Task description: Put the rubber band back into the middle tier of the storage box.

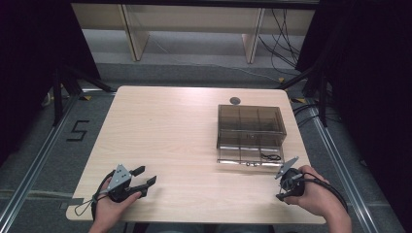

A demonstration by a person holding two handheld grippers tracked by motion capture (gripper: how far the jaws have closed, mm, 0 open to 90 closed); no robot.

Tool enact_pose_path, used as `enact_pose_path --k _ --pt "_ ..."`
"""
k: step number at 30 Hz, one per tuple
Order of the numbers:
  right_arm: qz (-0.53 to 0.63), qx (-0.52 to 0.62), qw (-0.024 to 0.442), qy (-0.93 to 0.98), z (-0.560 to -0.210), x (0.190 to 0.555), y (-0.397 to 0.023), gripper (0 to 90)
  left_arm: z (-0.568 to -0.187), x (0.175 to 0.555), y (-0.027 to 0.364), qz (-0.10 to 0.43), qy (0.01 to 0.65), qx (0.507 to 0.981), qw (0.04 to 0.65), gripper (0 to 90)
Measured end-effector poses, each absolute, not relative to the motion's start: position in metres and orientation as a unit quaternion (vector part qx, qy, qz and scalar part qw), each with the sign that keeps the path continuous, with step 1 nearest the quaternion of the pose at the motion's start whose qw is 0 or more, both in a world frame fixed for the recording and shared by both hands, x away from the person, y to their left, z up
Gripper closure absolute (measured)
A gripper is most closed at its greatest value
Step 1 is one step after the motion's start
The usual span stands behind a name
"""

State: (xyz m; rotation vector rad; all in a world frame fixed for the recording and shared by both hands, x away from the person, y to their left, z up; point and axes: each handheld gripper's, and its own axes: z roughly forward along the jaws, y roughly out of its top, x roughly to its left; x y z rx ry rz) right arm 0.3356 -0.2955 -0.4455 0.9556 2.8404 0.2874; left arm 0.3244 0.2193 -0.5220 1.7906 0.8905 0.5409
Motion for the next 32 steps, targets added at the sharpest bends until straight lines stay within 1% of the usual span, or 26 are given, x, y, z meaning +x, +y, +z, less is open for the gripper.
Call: enact_pose_path --k 3,11,32 --pt "0.100 0.321 0.062 0.940 -0.447 0.334 -0.296 58.0 -0.522 0.325 0.219 0.225 0.368 0.744 0.510 38.3" --pt "0.114 0.316 0.071 0.939 -0.456 0.332 -0.296 57.2 -0.522 0.324 0.219 0.222 0.372 0.741 0.513 38.1" --pt "0.119 0.327 0.078 0.934 -0.459 0.323 -0.298 55.0 -0.523 0.324 0.218 0.221 0.372 0.740 0.515 38.3"
